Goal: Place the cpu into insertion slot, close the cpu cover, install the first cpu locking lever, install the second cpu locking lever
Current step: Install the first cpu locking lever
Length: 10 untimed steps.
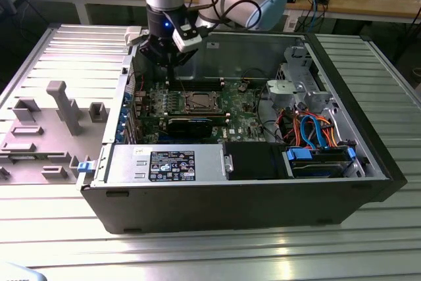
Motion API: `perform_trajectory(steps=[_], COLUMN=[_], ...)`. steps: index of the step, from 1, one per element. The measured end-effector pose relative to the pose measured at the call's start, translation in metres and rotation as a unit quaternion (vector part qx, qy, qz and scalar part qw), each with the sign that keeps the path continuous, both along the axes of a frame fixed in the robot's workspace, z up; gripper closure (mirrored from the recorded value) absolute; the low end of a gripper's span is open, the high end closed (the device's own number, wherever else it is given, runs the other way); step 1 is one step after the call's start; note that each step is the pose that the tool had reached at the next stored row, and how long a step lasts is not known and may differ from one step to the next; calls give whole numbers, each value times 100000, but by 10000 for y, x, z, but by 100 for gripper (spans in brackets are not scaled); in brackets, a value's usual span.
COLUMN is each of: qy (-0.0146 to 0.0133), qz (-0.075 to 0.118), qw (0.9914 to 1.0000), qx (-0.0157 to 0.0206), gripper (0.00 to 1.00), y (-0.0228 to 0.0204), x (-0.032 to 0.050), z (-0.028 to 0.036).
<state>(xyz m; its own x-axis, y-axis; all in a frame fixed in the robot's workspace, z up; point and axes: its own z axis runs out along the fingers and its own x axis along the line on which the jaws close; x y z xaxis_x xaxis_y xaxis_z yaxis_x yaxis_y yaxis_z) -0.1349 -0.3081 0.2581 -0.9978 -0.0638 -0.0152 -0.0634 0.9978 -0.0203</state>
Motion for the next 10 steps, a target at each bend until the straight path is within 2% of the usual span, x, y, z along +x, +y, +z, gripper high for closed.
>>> perform_trajectory(steps=[2,10], qy=[2,6], qz=[9,11], qw=[100000,100000], qx=[-2,-3], gripper=[89,89], y=[71,73], x=[1,59], z=[0,1])
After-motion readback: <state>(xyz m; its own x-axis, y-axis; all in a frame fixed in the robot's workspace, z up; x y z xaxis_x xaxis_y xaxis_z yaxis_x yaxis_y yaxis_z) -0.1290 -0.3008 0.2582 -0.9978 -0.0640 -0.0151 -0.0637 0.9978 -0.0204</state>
